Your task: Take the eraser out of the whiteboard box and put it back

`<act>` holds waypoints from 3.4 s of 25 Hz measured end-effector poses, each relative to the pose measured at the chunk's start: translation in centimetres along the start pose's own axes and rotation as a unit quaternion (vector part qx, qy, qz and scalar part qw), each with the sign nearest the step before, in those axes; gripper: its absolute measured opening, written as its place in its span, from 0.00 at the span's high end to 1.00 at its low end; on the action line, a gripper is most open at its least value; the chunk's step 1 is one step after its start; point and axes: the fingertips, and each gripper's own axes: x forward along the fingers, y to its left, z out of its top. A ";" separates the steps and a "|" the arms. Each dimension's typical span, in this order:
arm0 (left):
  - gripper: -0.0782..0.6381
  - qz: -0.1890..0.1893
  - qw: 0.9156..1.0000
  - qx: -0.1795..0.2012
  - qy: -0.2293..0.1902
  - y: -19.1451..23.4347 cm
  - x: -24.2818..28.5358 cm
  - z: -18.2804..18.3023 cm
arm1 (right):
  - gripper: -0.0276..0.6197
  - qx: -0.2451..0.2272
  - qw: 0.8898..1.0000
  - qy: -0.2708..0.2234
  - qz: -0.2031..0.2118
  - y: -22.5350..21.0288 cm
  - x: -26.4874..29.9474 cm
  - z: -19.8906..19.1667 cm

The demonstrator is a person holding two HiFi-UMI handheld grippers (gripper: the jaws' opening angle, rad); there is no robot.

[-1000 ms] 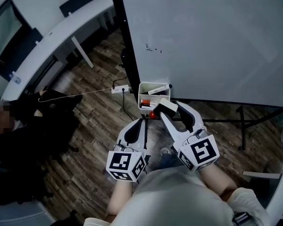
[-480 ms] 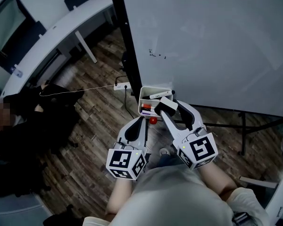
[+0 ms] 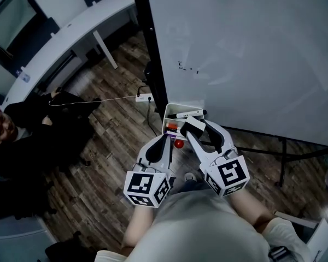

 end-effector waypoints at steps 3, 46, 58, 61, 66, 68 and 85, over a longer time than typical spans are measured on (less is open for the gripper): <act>0.89 0.004 1.000 -0.003 0.002 0.1 0.2 -0.1 | 0.66 0.000 1.000 0.007 0.006 0.0 0.2 -0.4; 0.89 -0.016 1.000 0.004 0.008 -0.7 -0.6 -0.5 | 0.60 0.012 1.000 0.001 -0.020 0.4 -1.0 -0.5; 0.89 -0.040 0.999 0.007 0.011 -1.8 -3.0 -1.1 | 0.65 0.019 0.999 -0.019 -0.039 3.1 -3.8 0.5; 0.89 -0.045 0.999 0.008 0.011 -2.0 -3.7 -1.3 | 0.67 0.019 0.999 -0.022 -0.043 3.9 -4.5 0.5; 0.89 -0.055 0.998 0.011 0.013 -2.4 -4.8 -1.8 | 0.72 0.022 0.998 -0.028 -0.058 4.7 -5.8 0.4; 0.89 -0.059 0.998 0.011 0.014 -2.7 -5.3 -1.9 | 0.73 0.022 0.997 -0.029 -0.065 5.1 -6.3 0.4; 0.89 -0.084 0.996 0.018 0.009 -5.8 -9.3 -2.6 | 0.95 0.013 0.995 -0.032 -0.093 8.0 -10.8 0.4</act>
